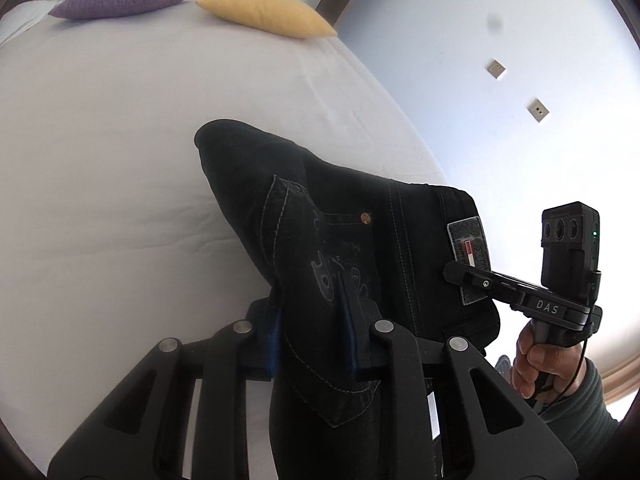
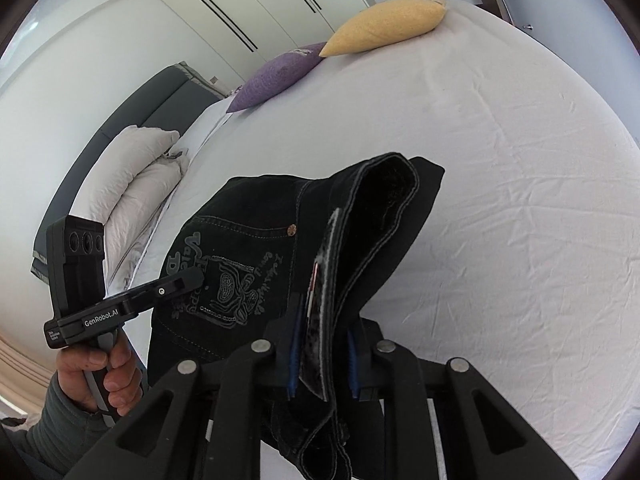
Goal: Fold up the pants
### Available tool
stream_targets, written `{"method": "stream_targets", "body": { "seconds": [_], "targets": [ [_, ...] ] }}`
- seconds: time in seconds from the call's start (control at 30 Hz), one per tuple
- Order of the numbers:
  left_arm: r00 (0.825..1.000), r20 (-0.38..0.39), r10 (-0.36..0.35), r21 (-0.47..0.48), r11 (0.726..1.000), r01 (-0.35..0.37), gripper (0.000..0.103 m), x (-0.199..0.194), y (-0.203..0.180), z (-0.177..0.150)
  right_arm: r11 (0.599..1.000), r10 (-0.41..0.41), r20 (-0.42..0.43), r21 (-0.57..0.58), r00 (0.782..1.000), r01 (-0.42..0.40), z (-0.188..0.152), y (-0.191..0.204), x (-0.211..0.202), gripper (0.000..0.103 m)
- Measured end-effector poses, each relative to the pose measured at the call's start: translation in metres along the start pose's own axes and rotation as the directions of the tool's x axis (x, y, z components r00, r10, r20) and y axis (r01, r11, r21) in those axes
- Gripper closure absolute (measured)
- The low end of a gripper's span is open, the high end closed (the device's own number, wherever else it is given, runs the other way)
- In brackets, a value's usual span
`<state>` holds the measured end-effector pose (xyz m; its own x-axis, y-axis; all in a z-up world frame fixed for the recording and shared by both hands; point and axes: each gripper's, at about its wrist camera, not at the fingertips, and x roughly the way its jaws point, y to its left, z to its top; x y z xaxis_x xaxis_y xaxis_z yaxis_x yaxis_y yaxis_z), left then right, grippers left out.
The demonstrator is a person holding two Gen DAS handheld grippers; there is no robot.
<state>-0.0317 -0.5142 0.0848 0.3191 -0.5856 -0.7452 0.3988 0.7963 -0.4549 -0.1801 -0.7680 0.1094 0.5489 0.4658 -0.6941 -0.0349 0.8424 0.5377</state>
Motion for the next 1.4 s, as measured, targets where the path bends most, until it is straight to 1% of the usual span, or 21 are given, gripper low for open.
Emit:
{"method": "stream_targets", "body": {
  "seconds": [0.17,0.27,0.33,0.37,0.4,0.5,0.63,0.67,0.7,0.8,0.9,0.97,1.03,1.07,1.1,1.17,1.23,1.27,1.3,1.37,1.4],
  "targets": [
    [0.997,-0.042,0.061,0.001,0.998,-0.061,0.081,0.042,0.018,0.003,0.997,-0.051,-0.003,0.051,0.999,0.051,0.013,-0.036,0.03,0.083],
    [0.992,-0.064,0.113,0.033,0.993,-0.111,0.078,0.059,0.015,0.0,0.989,-0.091,-0.054,0.11,0.994,0.097,0.012,-0.061,0.05,0.08],
    [0.988,-0.07,0.14,0.039,0.99,-0.138,0.069,0.061,0.017,-0.002,0.985,-0.076,-0.051,0.152,0.996,0.083,0.009,-0.078,0.051,0.069],
    [0.986,-0.074,0.147,0.032,0.989,-0.145,0.065,0.062,0.022,-0.005,0.982,-0.07,-0.045,0.17,0.997,0.077,0.007,-0.084,0.049,0.058],
    [0.984,-0.075,0.163,0.026,0.987,-0.161,0.056,0.062,0.023,-0.006,0.98,-0.069,-0.041,0.187,0.997,0.075,0.005,-0.088,0.046,0.05],
    [0.976,-0.049,0.212,0.027,0.977,-0.211,0.049,0.052,0.026,-0.01,0.977,-0.061,-0.027,0.202,0.998,0.065,0.002,-0.091,0.034,0.048],
    [0.949,0.059,0.309,0.059,0.948,-0.313,0.019,0.01,0.01,-0.022,0.975,-0.086,0.02,0.206,0.996,0.08,-0.006,-0.086,0.004,0.041],
    [0.933,0.096,0.347,0.075,0.932,-0.354,0.014,-0.005,0.001,-0.028,0.974,-0.1,0.035,0.206,0.994,0.09,-0.007,-0.083,-0.006,0.037],
    [0.911,0.14,0.387,0.085,0.912,-0.4,0.0,-0.017,-0.007,-0.033,0.974,-0.123,0.05,0.2,0.991,0.111,-0.009,-0.079,-0.016,0.035],
    [0.829,0.289,0.479,0.104,0.845,-0.524,0.0,-0.056,-0.036,-0.052,0.975,-0.19,0.114,0.14,0.975,0.174,-0.016,-0.055,-0.048,0.03],
    [0.764,0.408,0.5,0.104,0.806,-0.583,0.0,-0.1,-0.063,-0.071,0.967,-0.256,0.206,0.054,0.944,0.25,-0.027,-0.02,-0.083,0.019],
    [0.725,0.473,0.5,0.098,0.788,-0.608,0.0,-0.126,-0.082,-0.087,0.957,-0.276,0.284,-0.006,0.918,0.289,-0.035,0.007,-0.107,0.017],
    [0.669,0.528,0.522,0.079,0.755,-0.651,0.0,-0.149,-0.107,-0.102,0.942,-0.29,0.363,-0.053,0.885,0.331,-0.045,0.034,-0.131,0.01],
    [0.649,0.546,0.53,0.067,0.745,-0.664,0.0,-0.161,-0.115,-0.109,0.937,-0.288,0.405,-0.067,0.868,0.342,-0.051,0.046,-0.144,0.004],
    [0.64,0.562,0.525,0.059,0.746,-0.664,0.0,-0.171,-0.124,-0.116,0.935,-0.28,0.441,-0.076,0.853,0.346,-0.056,0.055,-0.156,0.0],
    [0.646,0.571,0.507,0.047,0.765,-0.642,0.0,-0.193,-0.137,-0.132,0.936,-0.246,0.505,-0.098,0.827,0.338,-0.064,0.075,-0.175,0.0],
    [0.671,0.557,0.489,0.037,0.793,-0.609,0.0,-0.21,-0.145,-0.143,0.925,-0.258,0.537,-0.104,0.803,0.366,-0.071,0.092,-0.192,0.0],
    [0.692,0.542,0.477,0.039,0.808,-0.587,0.0,-0.217,-0.147,-0.147,0.92,-0.265,0.547,-0.105,0.794,0.378,-0.075,0.099,-0.199,0.0],
    [0.71,0.525,0.47,0.038,0.82,-0.571,0.0,-0.221,-0.149,-0.15,0.918,-0.259,0.557,-0.112,0.789,0.381,-0.079,0.106,-0.206,0.0],
    [0.721,0.498,0.481,0.015,0.827,-0.562,0.0,-0.229,-0.153,-0.157,0.919,-0.243,0.565,-0.125,0.789,0.373,-0.088,0.116,-0.214,0.0],
    [0.735,0.472,0.487,0.003,0.832,-0.554,0.0,-0.233,-0.155,-0.161,0.914,-0.257,0.564,-0.122,0.785,0.387,-0.092,0.12,-0.217,0.0]
  ]
}}
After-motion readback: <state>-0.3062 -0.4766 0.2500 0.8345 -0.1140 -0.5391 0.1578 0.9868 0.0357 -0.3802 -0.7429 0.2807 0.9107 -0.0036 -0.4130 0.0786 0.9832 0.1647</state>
